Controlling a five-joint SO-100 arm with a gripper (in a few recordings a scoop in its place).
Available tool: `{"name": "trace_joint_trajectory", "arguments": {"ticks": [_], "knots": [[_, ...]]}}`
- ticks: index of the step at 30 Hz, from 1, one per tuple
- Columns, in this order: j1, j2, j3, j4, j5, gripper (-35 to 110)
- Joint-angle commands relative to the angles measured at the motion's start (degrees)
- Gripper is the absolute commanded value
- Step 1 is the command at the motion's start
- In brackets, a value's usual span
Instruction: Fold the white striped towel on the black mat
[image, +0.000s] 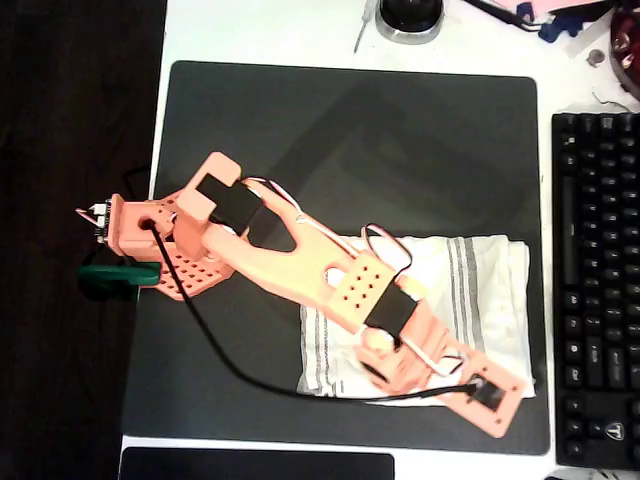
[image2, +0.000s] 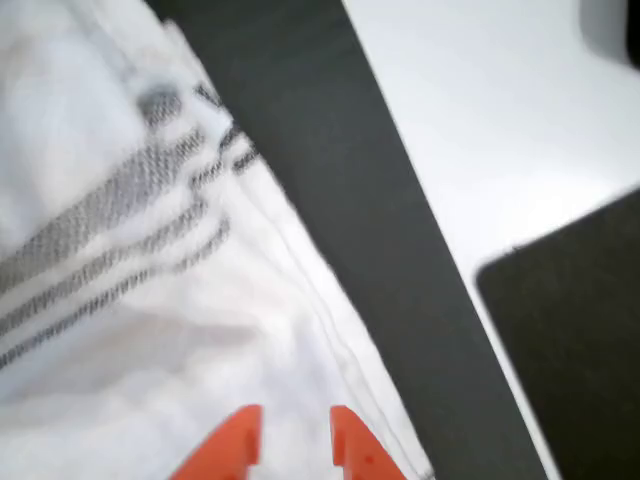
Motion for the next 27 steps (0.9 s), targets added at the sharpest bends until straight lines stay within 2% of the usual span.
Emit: {"name": "trace_joint_trajectory", "arguments": {"ticks": [1,5,13,23,27], "knots": [[0.9,3.9,0.0,1.8,-0.2,12],[-1.0,7.6,-3.3,7.0,2.1,13],[-7.6,14.3,-1.9,9.3,7.1,13],[-17.8,41.2,26.9,4.8,5.9,13],[-17.4,49.6,35.1,4.9,7.0,13]]}}
